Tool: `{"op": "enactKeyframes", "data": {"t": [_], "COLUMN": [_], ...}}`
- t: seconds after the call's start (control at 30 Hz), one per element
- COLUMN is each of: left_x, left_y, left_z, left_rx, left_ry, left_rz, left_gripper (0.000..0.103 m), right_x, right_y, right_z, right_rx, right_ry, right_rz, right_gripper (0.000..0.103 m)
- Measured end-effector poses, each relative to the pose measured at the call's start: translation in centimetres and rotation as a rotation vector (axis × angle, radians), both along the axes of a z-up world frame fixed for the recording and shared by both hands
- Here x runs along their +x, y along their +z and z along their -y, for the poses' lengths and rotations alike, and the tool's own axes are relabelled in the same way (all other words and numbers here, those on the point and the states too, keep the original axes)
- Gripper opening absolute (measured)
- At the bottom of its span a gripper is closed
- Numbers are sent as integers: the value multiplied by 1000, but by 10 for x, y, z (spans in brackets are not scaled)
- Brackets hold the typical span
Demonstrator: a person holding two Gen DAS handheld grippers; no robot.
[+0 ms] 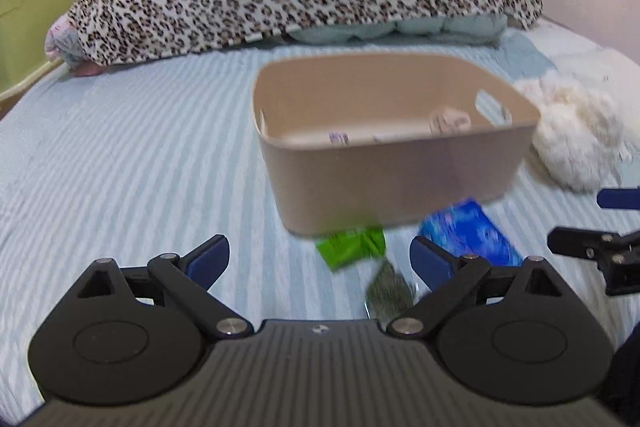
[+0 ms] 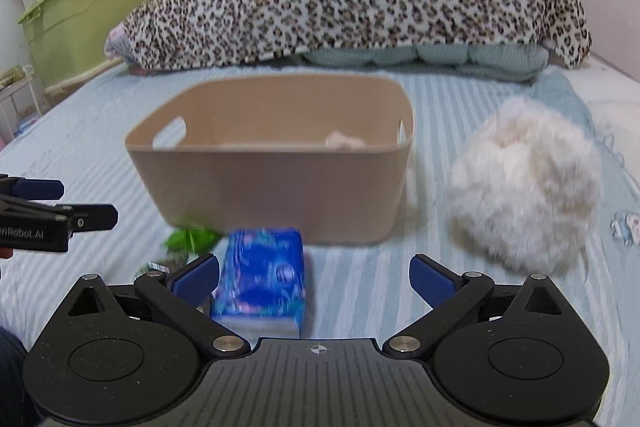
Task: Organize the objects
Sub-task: 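Grasp the green snack bag with left gripper while right grasps blue tissue pack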
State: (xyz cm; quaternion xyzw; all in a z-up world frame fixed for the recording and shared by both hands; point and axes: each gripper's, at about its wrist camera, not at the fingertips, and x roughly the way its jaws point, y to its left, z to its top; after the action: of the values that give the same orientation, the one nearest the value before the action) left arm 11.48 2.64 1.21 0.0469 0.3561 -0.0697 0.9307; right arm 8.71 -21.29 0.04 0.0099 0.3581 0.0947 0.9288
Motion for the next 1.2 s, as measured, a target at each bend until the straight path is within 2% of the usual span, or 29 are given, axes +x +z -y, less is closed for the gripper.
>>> {"op": "enactKeyframes", "data": {"t": [0.17, 0.33, 0.8, 1.03, 1.2], "left_x": [-4, -2, 19, 31, 38], "left_y": [-27, -41, -63, -67, -67], "left_z": [3, 5, 8, 12, 16], "left_rx": [11, 25, 30, -16, -33], "left_ry": [-13, -18, -20, -6, -18], "left_rz": [-54, -80, -117, -117, -114], "left_gripper": [97, 97, 97, 95, 94], "right_x": [-1, 2, 24, 35, 37], "right_y": [-18, -32, -60, -63, -68], "right_z": [-2, -11, -31, -32, -27], "right_rx": [3, -1, 2, -3, -1], "right_ry": [16, 50, 62, 21, 21], "right_rz": [-40, -65, -107, -88, -116], "right_gripper": [103, 103, 103, 102, 94]}}
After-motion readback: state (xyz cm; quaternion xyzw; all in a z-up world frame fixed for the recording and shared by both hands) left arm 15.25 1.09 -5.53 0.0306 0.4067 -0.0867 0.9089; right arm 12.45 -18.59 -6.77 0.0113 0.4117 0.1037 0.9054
